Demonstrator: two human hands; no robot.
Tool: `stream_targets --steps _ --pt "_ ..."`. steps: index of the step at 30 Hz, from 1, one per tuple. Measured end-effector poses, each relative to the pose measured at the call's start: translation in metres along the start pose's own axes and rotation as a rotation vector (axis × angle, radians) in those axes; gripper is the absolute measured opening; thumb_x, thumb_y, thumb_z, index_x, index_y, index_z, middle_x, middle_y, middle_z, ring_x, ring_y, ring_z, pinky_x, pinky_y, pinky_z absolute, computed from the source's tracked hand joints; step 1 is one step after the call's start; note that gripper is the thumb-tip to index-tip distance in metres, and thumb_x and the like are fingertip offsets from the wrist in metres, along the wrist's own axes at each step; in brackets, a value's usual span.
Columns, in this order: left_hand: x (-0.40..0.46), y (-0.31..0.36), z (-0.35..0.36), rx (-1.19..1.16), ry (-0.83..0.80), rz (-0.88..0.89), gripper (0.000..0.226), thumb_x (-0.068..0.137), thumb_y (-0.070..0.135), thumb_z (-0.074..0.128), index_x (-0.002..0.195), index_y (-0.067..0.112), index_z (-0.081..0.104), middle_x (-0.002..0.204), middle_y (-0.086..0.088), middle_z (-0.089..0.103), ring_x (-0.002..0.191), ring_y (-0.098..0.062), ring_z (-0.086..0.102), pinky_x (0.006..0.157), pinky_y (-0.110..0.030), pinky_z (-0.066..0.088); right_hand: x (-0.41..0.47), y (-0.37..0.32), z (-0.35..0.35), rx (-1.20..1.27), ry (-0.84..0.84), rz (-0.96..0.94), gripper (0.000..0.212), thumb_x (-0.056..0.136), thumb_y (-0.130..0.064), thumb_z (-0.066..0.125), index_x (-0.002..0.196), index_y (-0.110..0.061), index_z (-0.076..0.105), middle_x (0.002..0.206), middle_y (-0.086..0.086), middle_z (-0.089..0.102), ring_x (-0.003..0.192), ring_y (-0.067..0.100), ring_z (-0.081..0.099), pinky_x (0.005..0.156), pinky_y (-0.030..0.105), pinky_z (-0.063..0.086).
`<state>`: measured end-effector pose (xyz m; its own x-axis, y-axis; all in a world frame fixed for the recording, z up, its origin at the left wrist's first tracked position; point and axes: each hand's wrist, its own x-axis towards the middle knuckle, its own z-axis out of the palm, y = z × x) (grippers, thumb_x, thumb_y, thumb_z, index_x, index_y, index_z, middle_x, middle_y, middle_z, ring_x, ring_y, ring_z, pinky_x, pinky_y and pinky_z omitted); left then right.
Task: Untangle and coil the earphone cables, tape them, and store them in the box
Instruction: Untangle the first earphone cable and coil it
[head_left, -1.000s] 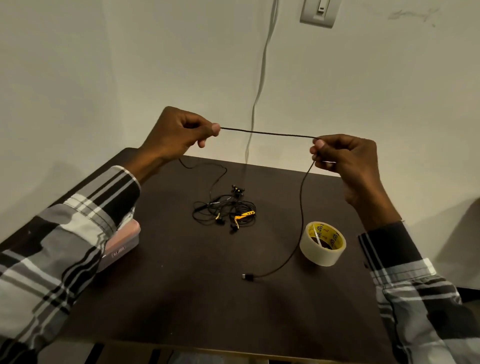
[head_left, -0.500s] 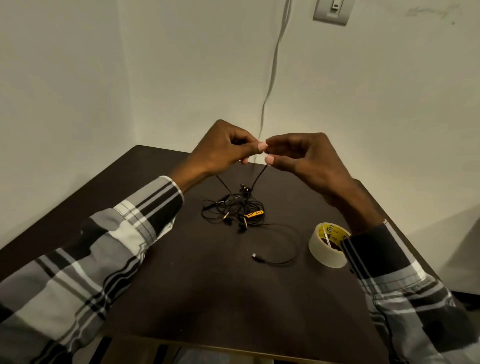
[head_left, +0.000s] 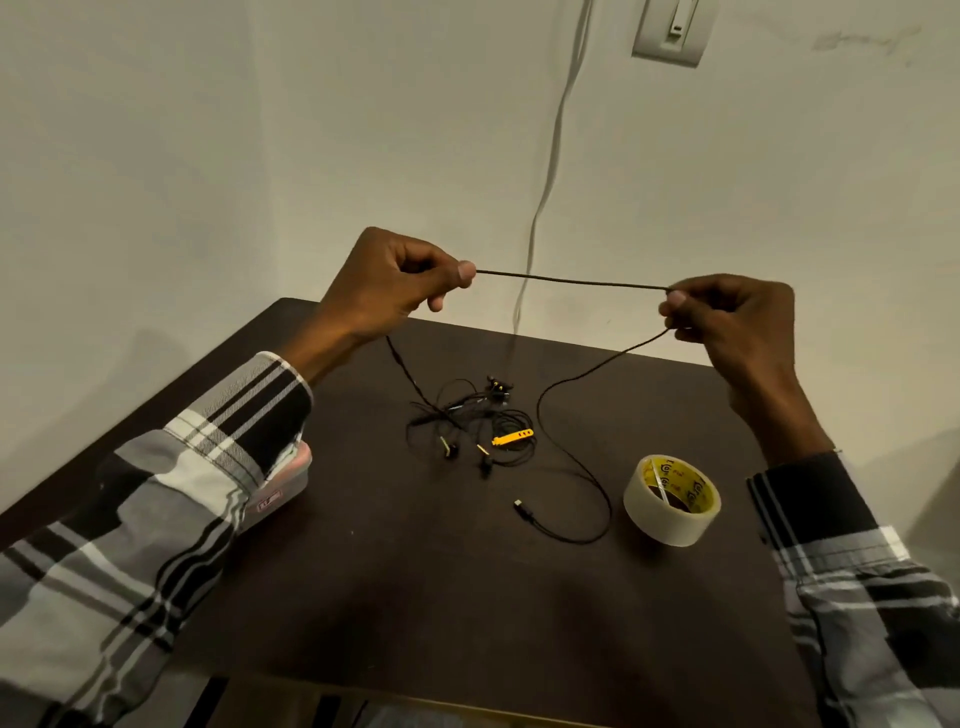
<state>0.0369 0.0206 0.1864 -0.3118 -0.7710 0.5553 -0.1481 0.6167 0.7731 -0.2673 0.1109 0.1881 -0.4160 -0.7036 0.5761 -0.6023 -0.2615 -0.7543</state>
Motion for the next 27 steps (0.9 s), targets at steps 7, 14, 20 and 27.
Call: stream_targets --steps 7,14,20,27 --pt "-0.001 -0.001 0.02 -0.039 -0.073 -0.023 0.021 0.087 0.031 0.072 0.081 0.011 0.077 0.057 0.002 0.062 0.061 -0.016 0.053 0.056 -0.009 0.04 -0.012 0.012 0.012 -0.304 -0.329 0.035 0.029 0.091 -0.013 0.07 0.12 -0.013 0.071 0.12 0.005 0.071 0.107 0.013 0.066 0.098 0.035 0.053" --pt "0.003 0.017 0.046 -0.024 -0.185 0.039 0.018 0.088 0.03 0.071 0.082 0.014 0.078 0.055 0.002 0.061 0.058 -0.012 0.053 0.062 -0.014 0.042 -0.034 -0.049 0.044 0.023 -0.456 -0.133 0.028 0.095 -0.021 0.066 0.122 -0.013 0.07 0.103 -0.002 0.076 0.098 0.005 0.071 0.086 0.026 0.058" --pt "0.004 0.025 0.035 -0.04 -0.137 0.059 0.025 0.09 0.027 0.07 0.088 0.002 0.076 0.057 -0.002 0.06 0.047 0.0 0.045 0.053 -0.006 0.036 -0.022 -0.059 0.043 0.094 -0.223 -0.185 0.007 0.092 -0.015 0.07 0.093 -0.014 0.076 0.076 0.001 0.075 0.076 0.019 0.074 0.079 0.042 0.062" --pt "0.006 0.022 0.026 -0.037 -0.124 0.029 0.023 0.09 0.029 0.07 0.087 0.007 0.076 0.053 0.007 0.06 0.046 -0.005 0.048 0.048 -0.015 0.04 -0.011 -0.057 0.029 0.133 -0.039 -0.158 0.006 0.093 -0.015 0.068 0.092 -0.012 0.074 0.075 0.001 0.072 0.071 0.014 0.073 0.071 0.035 0.062"
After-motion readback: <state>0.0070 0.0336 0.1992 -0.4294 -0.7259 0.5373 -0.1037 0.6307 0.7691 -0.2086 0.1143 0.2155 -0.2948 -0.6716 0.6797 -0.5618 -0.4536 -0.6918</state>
